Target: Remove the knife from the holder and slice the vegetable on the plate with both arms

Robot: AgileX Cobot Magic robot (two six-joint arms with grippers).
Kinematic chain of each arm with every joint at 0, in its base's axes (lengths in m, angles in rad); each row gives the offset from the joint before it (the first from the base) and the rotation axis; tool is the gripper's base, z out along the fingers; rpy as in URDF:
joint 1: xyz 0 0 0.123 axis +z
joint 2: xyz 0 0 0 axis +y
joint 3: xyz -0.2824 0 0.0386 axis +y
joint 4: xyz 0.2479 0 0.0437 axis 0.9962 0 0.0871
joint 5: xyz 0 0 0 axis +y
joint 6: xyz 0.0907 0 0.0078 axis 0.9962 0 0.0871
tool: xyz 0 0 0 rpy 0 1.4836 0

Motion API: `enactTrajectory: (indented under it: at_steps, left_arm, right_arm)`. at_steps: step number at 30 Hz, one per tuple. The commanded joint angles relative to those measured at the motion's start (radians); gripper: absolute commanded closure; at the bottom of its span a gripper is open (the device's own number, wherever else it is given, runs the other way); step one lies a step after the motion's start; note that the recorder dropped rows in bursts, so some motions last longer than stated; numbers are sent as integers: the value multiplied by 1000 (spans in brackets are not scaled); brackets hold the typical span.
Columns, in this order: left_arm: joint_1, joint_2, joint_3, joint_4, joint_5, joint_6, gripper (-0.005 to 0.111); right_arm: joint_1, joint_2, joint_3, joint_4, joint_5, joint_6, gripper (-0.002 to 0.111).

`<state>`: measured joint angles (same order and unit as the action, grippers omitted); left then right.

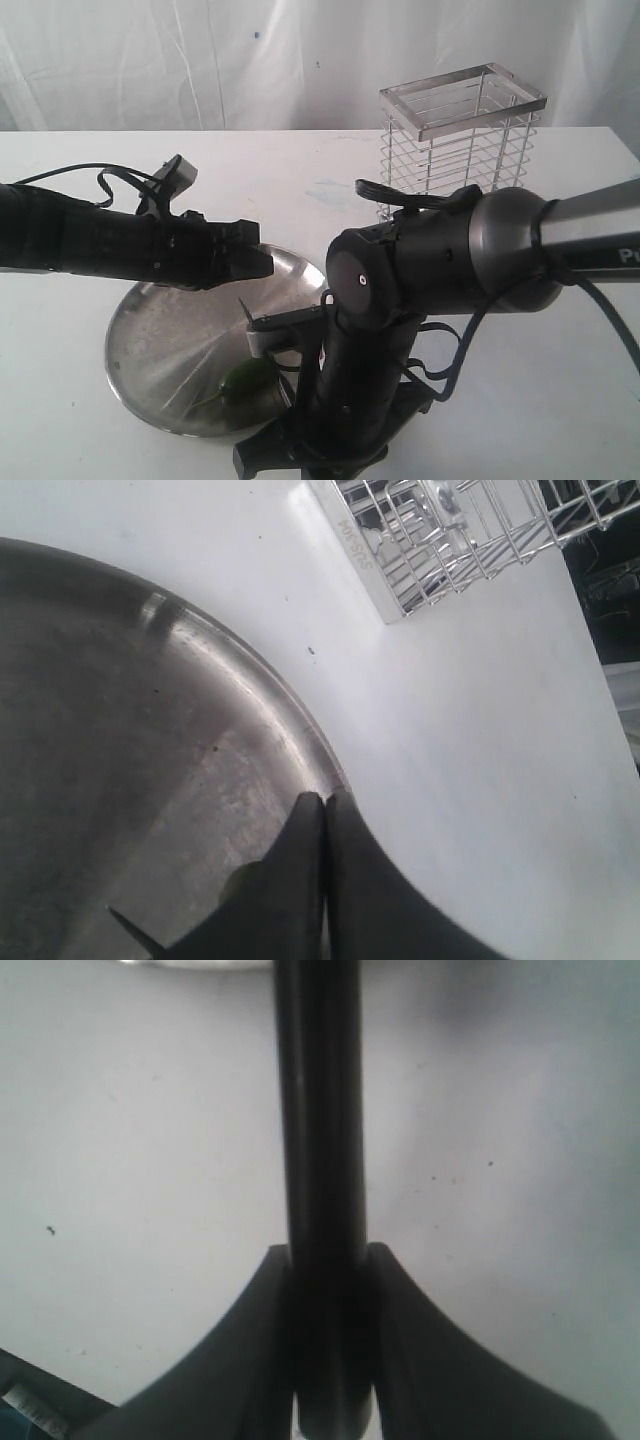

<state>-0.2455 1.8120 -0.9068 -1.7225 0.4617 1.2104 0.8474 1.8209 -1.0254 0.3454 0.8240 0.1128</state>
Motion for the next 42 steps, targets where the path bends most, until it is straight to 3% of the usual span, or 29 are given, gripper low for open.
enactTrajectory:
  at_steps: [1, 16, 33, 40, 42]
  left_arm:
    - [4, -9, 0, -4, 4, 7, 107]
    - [4, -9, 0, -4, 4, 20, 107]
    - [2, -7, 37, 194, -53, 21, 107]
    - [2, -7, 108, 221, -281, 29, 107]
    - [2, -7, 114, 224, -293, 29, 107]
  right_arm:
    - [2, 2, 3, 8, -3, -25, 108]
    - [2, 2, 3, 20, -13, -33, 108]
    - [2, 2, 3, 26, -19, -23, 108]
    - [2, 2, 3, 26, -24, -13, 108]
    - [2, 2, 3, 26, -24, -13, 108]
